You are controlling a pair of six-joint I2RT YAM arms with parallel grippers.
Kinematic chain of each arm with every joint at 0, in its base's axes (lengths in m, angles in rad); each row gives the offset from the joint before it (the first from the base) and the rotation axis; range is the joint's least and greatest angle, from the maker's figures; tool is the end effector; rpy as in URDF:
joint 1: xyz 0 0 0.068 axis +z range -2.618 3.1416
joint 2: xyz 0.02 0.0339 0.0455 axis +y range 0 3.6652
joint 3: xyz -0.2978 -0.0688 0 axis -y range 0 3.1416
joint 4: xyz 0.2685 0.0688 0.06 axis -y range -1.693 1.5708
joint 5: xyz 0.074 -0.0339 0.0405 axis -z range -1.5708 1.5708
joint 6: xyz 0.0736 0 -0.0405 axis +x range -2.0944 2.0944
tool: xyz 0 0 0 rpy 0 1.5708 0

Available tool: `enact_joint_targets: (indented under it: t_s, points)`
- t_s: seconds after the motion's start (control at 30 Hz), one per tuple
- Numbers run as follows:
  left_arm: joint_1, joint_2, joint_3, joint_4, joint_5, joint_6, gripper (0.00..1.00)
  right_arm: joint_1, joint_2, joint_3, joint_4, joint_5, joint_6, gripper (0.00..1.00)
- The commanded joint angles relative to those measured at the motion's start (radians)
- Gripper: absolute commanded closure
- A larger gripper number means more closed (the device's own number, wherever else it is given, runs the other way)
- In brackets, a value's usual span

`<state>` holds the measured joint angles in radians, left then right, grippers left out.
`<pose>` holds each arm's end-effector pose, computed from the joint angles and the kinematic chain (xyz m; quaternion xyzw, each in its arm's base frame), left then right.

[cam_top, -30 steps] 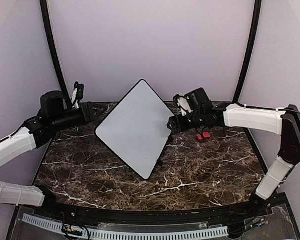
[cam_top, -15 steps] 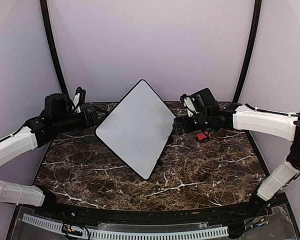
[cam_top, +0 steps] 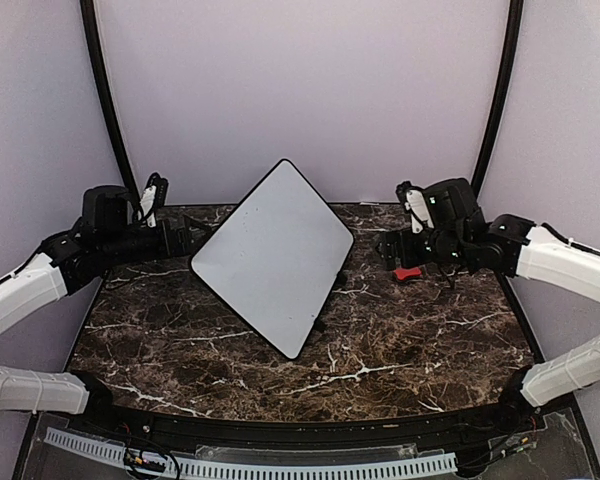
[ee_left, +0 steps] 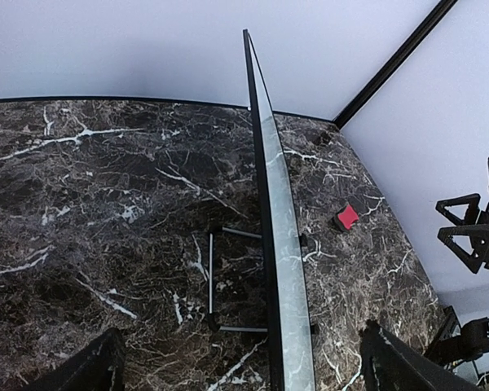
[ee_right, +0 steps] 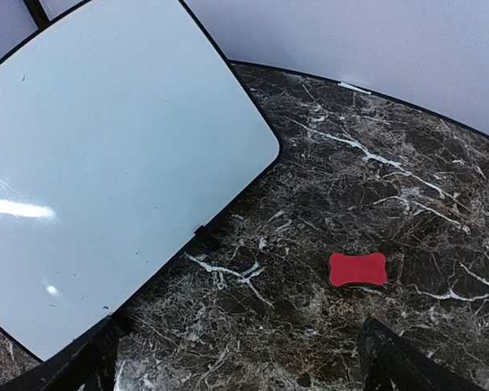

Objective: Erase the whiteboard
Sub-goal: Move the whiteboard to the center of the board.

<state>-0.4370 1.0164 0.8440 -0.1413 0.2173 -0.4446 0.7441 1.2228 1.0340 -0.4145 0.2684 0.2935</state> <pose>0.2441 -0.1315 0.3347 0.0607 0.8043 -0.3287 0.4912 0.2434 0.1975 0.3197 -0.1353 0.8690 0.1257 0.4590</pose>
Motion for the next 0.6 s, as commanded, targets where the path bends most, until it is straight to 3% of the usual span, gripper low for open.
enact_joint_targets:
  t_s: [0.0, 0.27, 0.57]
  points:
    - [-0.006, 0.010, 0.021, -0.055, 0.039, 0.007, 0.01, 0.008, 0.068, -0.040, 0.039, -0.071, -0.082, 0.01]
    - [-0.006, -0.090, -0.028, -0.064, -0.010, -0.034, 0.01, 0.006, 0.230, -0.083, 0.226, -0.080, -0.341, 0.02]
    - [-0.005, -0.144, -0.049, -0.123, -0.055, -0.027, 0.01, -0.032, 0.469, -0.053, 0.423, -0.164, -0.518, 0.14]
